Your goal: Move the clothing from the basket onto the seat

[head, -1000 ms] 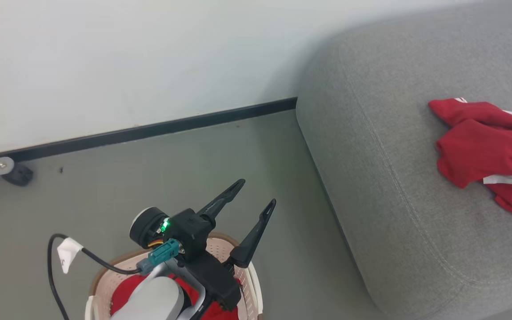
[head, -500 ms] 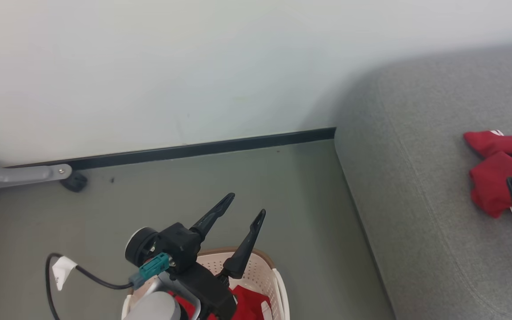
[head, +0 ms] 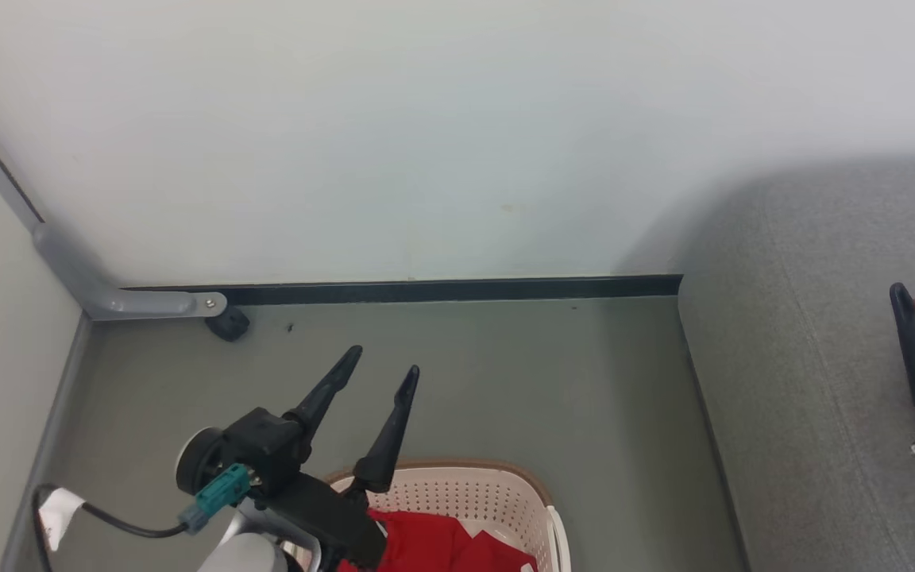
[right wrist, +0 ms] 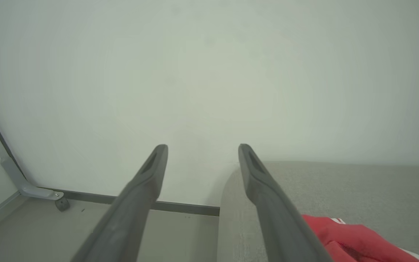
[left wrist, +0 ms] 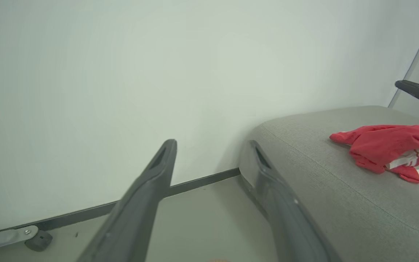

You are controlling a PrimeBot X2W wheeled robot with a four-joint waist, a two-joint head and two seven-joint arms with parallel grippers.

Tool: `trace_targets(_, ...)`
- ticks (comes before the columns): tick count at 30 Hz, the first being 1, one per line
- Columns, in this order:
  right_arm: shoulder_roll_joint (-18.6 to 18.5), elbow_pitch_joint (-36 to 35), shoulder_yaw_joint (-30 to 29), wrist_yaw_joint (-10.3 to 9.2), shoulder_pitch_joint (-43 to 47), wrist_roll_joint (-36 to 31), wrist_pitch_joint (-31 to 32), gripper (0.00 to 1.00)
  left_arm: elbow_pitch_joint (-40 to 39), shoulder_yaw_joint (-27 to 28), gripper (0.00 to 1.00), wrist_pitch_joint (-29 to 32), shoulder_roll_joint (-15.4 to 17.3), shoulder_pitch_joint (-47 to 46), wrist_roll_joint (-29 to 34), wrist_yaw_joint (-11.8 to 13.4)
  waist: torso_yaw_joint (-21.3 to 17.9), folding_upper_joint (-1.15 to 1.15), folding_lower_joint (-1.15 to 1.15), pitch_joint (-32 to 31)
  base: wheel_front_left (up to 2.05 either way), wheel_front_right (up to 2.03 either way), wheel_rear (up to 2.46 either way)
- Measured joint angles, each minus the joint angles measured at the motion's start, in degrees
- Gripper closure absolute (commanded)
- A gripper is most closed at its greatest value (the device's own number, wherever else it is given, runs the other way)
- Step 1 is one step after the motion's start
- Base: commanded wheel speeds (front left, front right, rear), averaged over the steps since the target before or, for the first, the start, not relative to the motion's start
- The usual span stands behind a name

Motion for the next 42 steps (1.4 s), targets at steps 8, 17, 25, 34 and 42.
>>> trace_targets(8,3.45,-4.26,-0.86,-2.22,1.83,-0.10,0.00,0.00,-0.30,4.56,0.00,-0.96,2.10,3.13,-1.86,2.81,3.12,0.01,0.00,-1.24,0.00,0.00,0.00)
trace_targets(17,7.79,-8.54,-2.48,-4.48,7.33,-0.12,0.00,0.00,-1.25,8.53,0.00,-1.59,3.00,6.87,-2.99,5.54,4.57,0.01,0.00,-2.49,0.00,0.00,0.00)
trace_targets(25,10.99,-9.70,-3.08,-4.95,10.43,-1.86,0.00,0.00,-2.33,11.52,0.00,-2.15,3.10,10.60,-3.10,7.04,5.11,0.01,0.00,-2.78,0.00,0.00,0.00)
trace_targets(34,13.81,-9.62,-3.46,-4.85,11.65,-3.97,0.00,0.00,-3.03,12.96,0.00,-2.27,2.64,11.61,-2.76,7.54,4.74,0.01,0.00,-2.76,0.00,0.00,0.00)
trace_targets(42,13.93,-9.59,-4.31,-3.90,11.62,-5.30,0.00,0.00,-3.83,13.40,0.00,-2.55,2.40,11.62,-2.12,7.57,4.35,0.01,0.00,-2.42,0.00,0.00,0.00)
